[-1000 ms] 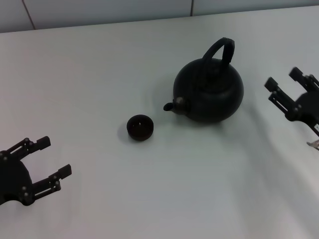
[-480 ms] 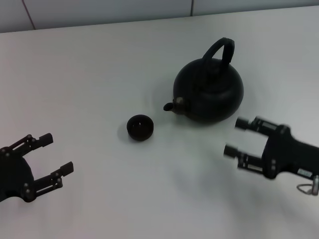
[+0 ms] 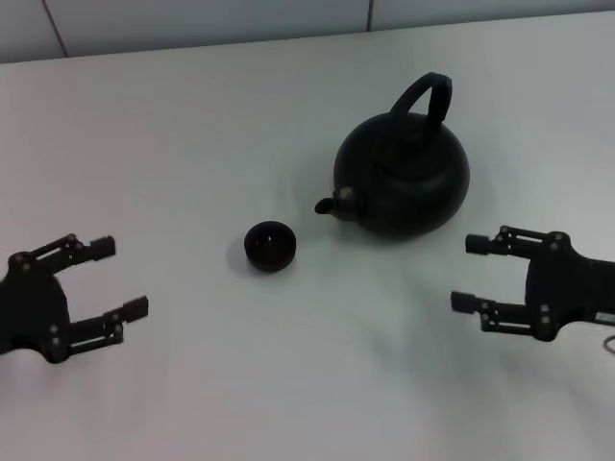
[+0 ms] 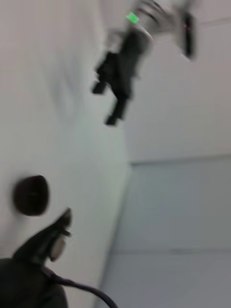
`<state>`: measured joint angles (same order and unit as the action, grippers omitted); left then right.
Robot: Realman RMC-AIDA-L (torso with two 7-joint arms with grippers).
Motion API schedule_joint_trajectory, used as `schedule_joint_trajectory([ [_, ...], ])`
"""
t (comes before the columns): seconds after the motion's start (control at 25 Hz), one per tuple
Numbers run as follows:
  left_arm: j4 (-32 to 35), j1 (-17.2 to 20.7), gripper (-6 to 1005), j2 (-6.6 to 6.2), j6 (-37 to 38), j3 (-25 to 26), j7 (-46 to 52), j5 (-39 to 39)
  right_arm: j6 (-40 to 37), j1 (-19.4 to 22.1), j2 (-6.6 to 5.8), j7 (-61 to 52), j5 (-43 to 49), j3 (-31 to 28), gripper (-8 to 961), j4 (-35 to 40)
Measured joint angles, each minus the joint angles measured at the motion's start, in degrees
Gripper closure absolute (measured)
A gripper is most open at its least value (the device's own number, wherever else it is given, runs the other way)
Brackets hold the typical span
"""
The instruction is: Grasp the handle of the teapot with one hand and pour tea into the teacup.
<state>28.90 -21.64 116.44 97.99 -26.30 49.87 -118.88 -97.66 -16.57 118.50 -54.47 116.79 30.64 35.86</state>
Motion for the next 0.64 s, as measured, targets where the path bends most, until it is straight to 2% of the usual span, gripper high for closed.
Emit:
schedule_joint_trajectory([
  [0.04, 1.54, -2.80, 184, -1.99, -0.03, -3.82, 4.71, -1.38, -0.55, -0.83, -0.15, -1.67, 1.75, 0.00, 223, 2.21],
  [0.12, 1.97, -4.44, 185, -3.13, -0.20, -5.60, 7.19, -2.02, -2.27, -3.18, -0.75, -6.18, 5.42, -0.04, 223, 6.79],
  [0.16, 1.97, -4.44, 185, -3.13, -0.20, -5.60, 7.19, -2.02, -2.27, -3.18, -0.75, -6.18, 5.42, -0.04, 223, 6.79],
  [0.2, 2.42, -6.32, 185, -4.07, -0.41, -6.49, 9.74, -3.13, -2.48, -3.53, -0.76, -6.55, 5.84, -0.04, 223, 7.75],
  [0.36, 3.07, -7.24, 185, -4.10, -0.43, -6.63, 10.75, -4.07, -2.73, -3.95, -0.15, -6.83, 6.69, 0.02, 223, 10.89],
  [0.52, 3.73, -7.72, 185, -3.07, -0.44, -6.75, 11.10, -5.41, -2.72, -4.39, 0.06, -6.86, 7.32, 0.11, 223, 11.15],
  [0.64, 3.94, -7.75, 185, -2.96, -0.44, -6.76, 11.38, -5.50, -2.68, -4.48, 0.11, -6.85, 7.41, 0.12, 223, 11.09],
])
